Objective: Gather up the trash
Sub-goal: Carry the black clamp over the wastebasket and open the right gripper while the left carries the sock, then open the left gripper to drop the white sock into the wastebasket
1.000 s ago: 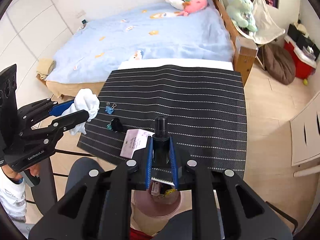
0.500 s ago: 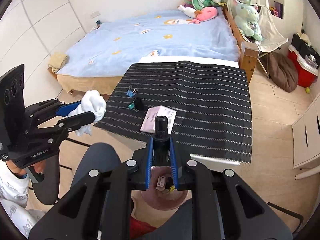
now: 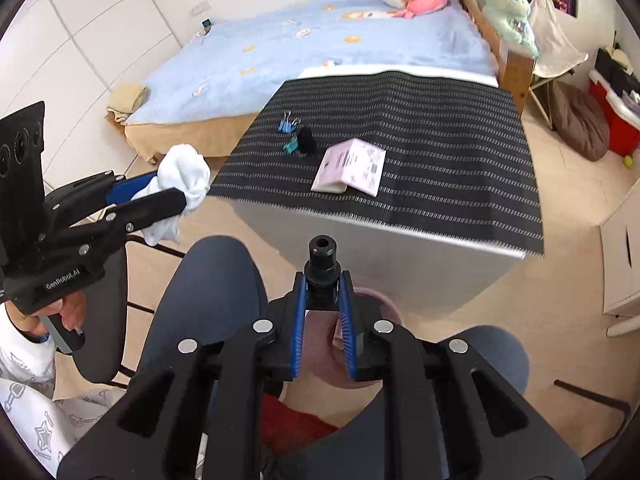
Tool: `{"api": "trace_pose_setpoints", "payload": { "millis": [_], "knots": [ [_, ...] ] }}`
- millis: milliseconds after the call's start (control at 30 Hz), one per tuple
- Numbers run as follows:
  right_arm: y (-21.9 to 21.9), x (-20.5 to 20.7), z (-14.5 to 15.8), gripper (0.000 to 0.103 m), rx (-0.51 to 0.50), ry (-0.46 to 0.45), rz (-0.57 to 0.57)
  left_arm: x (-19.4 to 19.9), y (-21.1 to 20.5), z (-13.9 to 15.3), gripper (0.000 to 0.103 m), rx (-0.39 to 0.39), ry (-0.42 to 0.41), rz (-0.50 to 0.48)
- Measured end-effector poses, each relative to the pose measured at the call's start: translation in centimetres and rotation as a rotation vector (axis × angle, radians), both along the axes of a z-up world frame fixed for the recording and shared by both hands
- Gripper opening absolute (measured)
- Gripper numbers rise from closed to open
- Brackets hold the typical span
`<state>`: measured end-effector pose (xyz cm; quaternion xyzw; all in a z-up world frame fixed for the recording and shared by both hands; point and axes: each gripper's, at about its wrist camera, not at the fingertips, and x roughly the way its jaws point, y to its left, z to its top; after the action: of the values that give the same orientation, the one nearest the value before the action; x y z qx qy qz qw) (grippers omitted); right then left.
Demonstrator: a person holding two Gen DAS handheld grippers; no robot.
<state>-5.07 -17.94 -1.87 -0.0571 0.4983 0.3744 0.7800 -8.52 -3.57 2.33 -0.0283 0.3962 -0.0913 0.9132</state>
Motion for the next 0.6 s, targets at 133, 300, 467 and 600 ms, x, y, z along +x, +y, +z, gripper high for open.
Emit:
{"api": "trace_pose_setpoints", "payload": {
  "millis": [133,300,467,600],
  "knots": [
    [0.18,-0.36,-0.61,0.017,-0.006,0.02,0.019,-0.21,0.17,-0.21,0.03,-0.003,0.006,0.002],
    [0.13,-0.02,-1.13,0.072,-0.022,0.014,-0.001,-0.17,0.22,-0.29,0.03,0.0,0.012,0.001],
    [-0.19,0.49,-0.98,0.089,-0.006,0.016,-0.015,-0.21,-0.17,-0.49,0.03,0.004,0.022,-0.014],
    [-0.44,0.62,-0.88,0.094,-0.013,0.01,-0.023,-0.19,-0.37,-0.62,0.03,0.004,0.028,-0.025]
  ]
}}
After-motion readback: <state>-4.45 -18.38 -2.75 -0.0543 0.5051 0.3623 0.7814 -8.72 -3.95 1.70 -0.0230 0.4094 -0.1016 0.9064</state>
